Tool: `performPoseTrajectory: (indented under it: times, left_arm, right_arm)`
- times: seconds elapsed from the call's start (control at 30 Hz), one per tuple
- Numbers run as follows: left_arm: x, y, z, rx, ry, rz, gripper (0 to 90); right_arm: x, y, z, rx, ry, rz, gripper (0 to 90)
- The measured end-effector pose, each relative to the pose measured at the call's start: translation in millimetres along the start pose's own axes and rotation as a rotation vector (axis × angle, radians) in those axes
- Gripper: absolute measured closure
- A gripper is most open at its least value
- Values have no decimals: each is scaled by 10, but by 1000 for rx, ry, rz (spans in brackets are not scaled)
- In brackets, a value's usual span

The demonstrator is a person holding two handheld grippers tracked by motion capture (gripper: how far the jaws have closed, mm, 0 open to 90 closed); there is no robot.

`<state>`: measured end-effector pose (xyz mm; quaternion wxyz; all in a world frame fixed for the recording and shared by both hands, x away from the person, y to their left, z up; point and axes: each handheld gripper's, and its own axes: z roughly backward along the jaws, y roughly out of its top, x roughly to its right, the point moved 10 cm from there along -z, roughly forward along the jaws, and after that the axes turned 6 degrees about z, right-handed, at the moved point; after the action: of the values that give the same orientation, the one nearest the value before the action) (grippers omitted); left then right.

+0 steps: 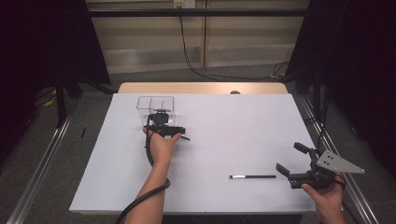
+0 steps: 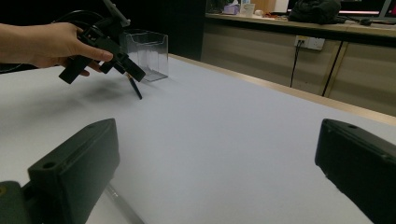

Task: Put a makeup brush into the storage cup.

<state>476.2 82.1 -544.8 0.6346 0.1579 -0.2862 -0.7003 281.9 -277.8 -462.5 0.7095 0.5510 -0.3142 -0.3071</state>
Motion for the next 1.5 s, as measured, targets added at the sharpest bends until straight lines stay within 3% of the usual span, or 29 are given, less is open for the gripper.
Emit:
performPoseTrajectory:
  times: [0.13,0.43,0.7,1.03,1.33,1.43,1.5]
  left_arm:
    - [44,9,-18,-26,7,19,10]
    - [78,44,-48,-26,28,40,27]
    - [27,-19,-102,-51,44,50,49]
    - [-19,-41,-115,-65,76,69,82]
    - [-50,-58,-72,-86,94,51,164]
    - [-74,-62,-39,-94,88,58,225]
    - [-98,-69,-18,-99,90,38,279]
  right_arm:
    - [15,-7,11,-2,-1,2,0]
    - [41,-2,36,4,-10,-7,0]
    - [96,-16,61,6,-22,-17,0]
    - [58,-8,35,-3,-11,6,0]
    - [57,0,39,1,-12,4,0]
    - [62,1,39,1,-13,4,0]
    - [64,-1,40,1,-13,5,0]
